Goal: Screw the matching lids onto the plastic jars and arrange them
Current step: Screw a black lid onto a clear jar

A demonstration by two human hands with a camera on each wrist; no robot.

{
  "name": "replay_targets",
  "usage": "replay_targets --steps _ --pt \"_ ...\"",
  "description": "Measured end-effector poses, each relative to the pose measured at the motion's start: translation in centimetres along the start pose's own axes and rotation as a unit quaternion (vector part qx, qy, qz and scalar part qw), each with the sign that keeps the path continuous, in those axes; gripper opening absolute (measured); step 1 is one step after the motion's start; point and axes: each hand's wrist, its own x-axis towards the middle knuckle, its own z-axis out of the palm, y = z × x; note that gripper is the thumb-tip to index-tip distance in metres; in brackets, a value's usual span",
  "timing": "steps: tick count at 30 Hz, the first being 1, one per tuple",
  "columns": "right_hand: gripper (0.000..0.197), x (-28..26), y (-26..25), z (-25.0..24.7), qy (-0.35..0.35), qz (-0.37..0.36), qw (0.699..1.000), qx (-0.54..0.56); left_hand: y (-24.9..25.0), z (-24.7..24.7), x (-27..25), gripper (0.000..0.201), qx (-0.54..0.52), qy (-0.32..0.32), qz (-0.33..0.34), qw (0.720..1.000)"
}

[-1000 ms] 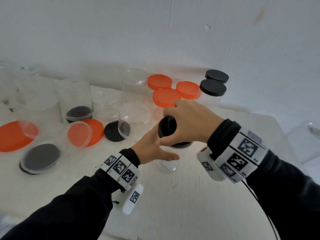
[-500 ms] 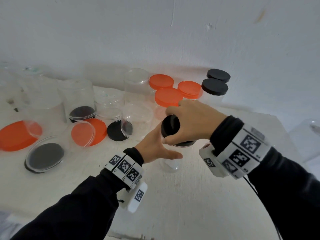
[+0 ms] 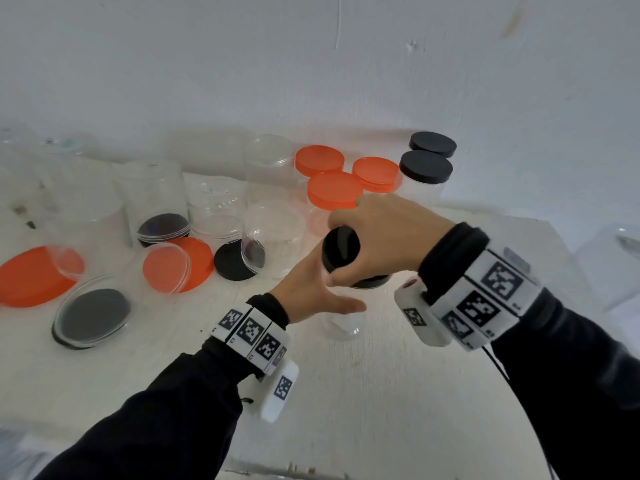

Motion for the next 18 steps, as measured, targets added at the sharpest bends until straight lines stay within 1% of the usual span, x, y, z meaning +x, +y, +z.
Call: replay_targets --steps 2,4,6,7,9,11,13,18 --pt "0.058 0.1 -0.5 0.8 0.035 0.028 0.998 -0.034 -0.1 0.0 0.0 0.080 0.000 0.001 0.006 1.000" --pt "0.062 0.0 -0.8 1.4 0.041 0.047 0.996 -0.065 -0.2 0.0 0.1 0.078 0.001 0.000 0.014 1.000" --pt "0.069 -0.4 -0.5 1.4 0.007 0.045 0.997 -0.058 -0.2 0.0 0.1 0.082 -0.006 0.000 0.014 1.000" --pt "0.070 -0.7 -0.2 1.1 -0.027 0.028 0.999 -0.031 -0.2 0.0 0.2 0.085 -0.009 -0.001 0.013 1.000" --pt "0.076 -1.3 0.3 0.1 -0.091 -0.017 0.995 0.049 -0.2 0.0 0.2 0.083 0.001 0.007 0.012 1.000" --pt "0.079 -1.6 0.6 -0.6 -0.117 -0.038 0.989 0.085 -0.3 0.0 0.1 0.080 0.007 0.011 0.007 1.000" --pt "0.076 -1.4 0.7 -0.7 -0.105 -0.037 0.990 0.081 -0.3 0.1 0.0 0.085 0.010 0.009 0.000 1.000" --pt "0.069 -0.9 0.4 -0.8 -0.069 0.009 0.995 0.073 -0.3 -0.2 -0.1 0.081 0.013 0.005 0.003 1.000"
